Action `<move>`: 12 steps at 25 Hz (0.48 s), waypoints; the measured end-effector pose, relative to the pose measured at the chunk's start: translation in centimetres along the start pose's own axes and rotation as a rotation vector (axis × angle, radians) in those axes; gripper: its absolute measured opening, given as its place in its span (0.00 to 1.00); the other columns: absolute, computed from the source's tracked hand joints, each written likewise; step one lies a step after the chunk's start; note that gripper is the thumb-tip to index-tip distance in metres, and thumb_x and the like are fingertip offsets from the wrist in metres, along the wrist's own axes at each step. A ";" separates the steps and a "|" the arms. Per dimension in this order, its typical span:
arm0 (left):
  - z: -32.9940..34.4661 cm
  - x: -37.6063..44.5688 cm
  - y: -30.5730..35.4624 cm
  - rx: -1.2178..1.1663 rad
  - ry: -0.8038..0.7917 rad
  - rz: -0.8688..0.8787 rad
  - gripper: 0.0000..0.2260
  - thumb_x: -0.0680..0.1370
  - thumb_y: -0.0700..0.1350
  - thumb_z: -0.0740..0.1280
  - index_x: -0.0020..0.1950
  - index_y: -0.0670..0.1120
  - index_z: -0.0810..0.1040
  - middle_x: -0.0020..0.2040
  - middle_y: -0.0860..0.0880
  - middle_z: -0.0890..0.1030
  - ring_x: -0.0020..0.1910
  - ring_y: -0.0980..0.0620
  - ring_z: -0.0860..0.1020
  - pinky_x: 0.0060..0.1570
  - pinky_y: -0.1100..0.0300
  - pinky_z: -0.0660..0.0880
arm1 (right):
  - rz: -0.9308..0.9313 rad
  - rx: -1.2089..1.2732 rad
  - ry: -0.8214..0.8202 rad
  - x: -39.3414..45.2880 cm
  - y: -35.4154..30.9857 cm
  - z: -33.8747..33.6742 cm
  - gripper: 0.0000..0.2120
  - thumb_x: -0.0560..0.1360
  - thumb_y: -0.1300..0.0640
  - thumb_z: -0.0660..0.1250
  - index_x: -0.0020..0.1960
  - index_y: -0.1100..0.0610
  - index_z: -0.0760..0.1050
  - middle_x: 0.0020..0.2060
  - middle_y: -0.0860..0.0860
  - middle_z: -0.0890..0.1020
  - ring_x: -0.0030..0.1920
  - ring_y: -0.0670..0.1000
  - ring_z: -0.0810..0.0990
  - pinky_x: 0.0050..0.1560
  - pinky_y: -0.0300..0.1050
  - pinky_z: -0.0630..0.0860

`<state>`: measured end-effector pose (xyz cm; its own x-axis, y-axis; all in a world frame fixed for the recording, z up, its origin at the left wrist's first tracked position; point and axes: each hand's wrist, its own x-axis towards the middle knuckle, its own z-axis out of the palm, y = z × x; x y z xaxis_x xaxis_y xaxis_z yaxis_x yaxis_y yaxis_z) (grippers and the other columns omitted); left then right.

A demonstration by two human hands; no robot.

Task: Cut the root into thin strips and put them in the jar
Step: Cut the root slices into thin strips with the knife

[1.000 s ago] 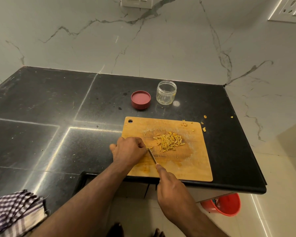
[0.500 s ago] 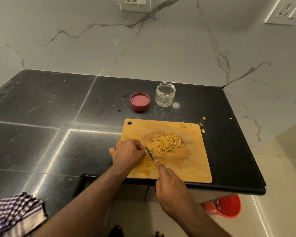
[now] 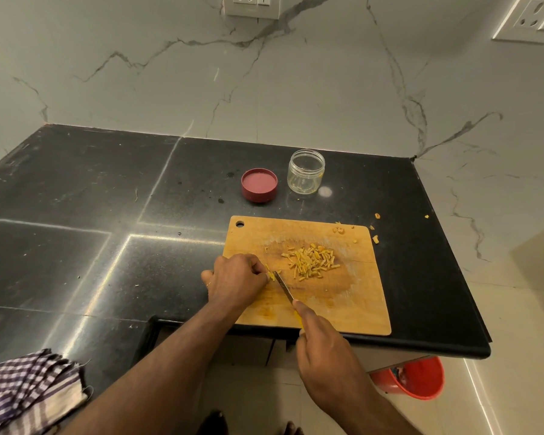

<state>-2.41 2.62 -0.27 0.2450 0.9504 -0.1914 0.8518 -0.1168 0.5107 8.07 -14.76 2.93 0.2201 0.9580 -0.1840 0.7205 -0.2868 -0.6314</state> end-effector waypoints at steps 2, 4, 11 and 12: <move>-0.1 -0.1 0.1 0.006 -0.004 -0.001 0.05 0.77 0.56 0.70 0.43 0.58 0.81 0.46 0.61 0.79 0.58 0.53 0.69 0.52 0.50 0.60 | -0.006 0.000 0.006 0.4 -0.1 0.0 0.24 0.84 0.53 0.52 0.79 0.46 0.52 0.68 0.45 0.70 0.62 0.45 0.72 0.60 0.39 0.71; -0.2 -0.2 0.1 0.014 0.001 0.000 0.04 0.77 0.56 0.69 0.44 0.58 0.81 0.46 0.61 0.79 0.58 0.53 0.69 0.53 0.50 0.60 | -0.019 -0.009 -0.004 0.9 -0.2 0.2 0.24 0.84 0.54 0.52 0.79 0.47 0.53 0.69 0.46 0.69 0.63 0.44 0.71 0.62 0.39 0.70; -0.1 -0.3 0.2 0.002 0.014 -0.016 0.05 0.77 0.55 0.69 0.44 0.57 0.82 0.44 0.60 0.79 0.58 0.53 0.70 0.54 0.48 0.62 | -0.040 -0.042 -0.041 2.2 0.2 1.0 0.25 0.84 0.54 0.51 0.79 0.46 0.51 0.67 0.48 0.71 0.59 0.47 0.73 0.57 0.41 0.71; -0.1 -0.2 0.1 0.001 0.017 -0.023 0.05 0.77 0.55 0.69 0.44 0.57 0.82 0.44 0.60 0.79 0.58 0.53 0.71 0.54 0.48 0.62 | -0.036 -0.039 -0.046 2.1 0.3 1.0 0.25 0.84 0.54 0.51 0.79 0.46 0.52 0.67 0.48 0.71 0.59 0.47 0.73 0.57 0.41 0.71</move>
<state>-2.38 2.46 -0.09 0.2181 0.9575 -0.1889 0.8576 -0.0956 0.5054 8.07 -12.78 1.61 0.1637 0.9666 -0.1971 0.7528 -0.2516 -0.6083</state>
